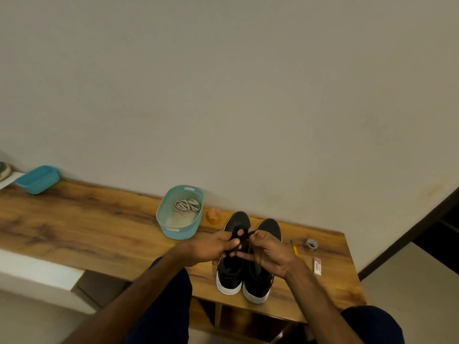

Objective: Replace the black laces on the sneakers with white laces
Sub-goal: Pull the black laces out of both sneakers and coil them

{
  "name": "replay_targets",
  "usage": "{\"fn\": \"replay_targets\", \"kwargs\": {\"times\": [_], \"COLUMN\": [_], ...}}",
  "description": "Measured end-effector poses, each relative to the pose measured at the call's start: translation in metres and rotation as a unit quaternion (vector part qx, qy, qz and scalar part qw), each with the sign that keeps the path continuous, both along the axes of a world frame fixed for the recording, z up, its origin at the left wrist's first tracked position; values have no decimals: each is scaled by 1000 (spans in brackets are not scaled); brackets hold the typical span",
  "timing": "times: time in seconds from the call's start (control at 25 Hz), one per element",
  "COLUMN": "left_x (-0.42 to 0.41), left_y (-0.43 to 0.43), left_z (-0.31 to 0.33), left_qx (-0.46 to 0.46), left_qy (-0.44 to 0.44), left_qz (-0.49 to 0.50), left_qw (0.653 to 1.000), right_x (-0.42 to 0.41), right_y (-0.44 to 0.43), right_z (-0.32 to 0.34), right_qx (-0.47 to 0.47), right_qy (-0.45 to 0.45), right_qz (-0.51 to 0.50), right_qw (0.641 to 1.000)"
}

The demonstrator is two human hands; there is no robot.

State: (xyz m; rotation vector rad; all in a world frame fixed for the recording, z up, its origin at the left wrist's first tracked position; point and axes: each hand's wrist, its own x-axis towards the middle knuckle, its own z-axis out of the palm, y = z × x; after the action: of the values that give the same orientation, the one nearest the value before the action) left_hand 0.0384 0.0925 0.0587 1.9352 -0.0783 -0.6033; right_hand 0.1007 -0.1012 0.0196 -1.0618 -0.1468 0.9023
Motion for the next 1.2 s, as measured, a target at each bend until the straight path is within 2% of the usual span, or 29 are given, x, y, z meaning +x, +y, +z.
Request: {"fn": "replay_targets", "kwargs": {"times": [0.12,0.2,0.24,0.36,0.44,0.56,0.68,0.76,0.88,0.96,1.08,1.12,1.2], "left_x": [3,6,8,19,35,66,97,116,141,151,157,157,159], "left_y": [14,27,35,65,87,120,159,181,200,201,198,196,198], "left_z": [-5,-4,-4,-7,-16,-26,-42,-61,-94,-116,-146,-152,-160], "left_qx": [69,98,106,147,178,231,267,325,481,517,477,463,454], "left_qy": [-11,-20,-17,-10,-13,-28,-31,-23,1,30,78,80,68], "left_qz": [-8,-1,5,2,-15,-43,-44,-61,-118,-157,-181,-184,-187], "left_qw": [998,995,994,989,984,972,962,944,869,841,857,863,869], "right_x": [11,21,26,38,46,64,94,110,125,133,137,137,140], "right_y": [0,9,14,39,69,121,169,198,237,256,273,277,281], "right_z": [-6,-7,-4,1,-2,-12,-30,-42,-62,-76,-90,-92,-96], "right_qx": [16,12,-12,-102,-150,-210,-262,-305,-382,-446,-503,-513,-526], "right_qy": [15,49,38,-107,-222,-360,-406,-430,-465,-495,-527,-531,-534], "right_qz": [58,31,7,24,50,4,-29,-12,86,187,310,331,349], "right_qw": [998,998,999,989,962,909,875,850,794,722,611,587,562]}}
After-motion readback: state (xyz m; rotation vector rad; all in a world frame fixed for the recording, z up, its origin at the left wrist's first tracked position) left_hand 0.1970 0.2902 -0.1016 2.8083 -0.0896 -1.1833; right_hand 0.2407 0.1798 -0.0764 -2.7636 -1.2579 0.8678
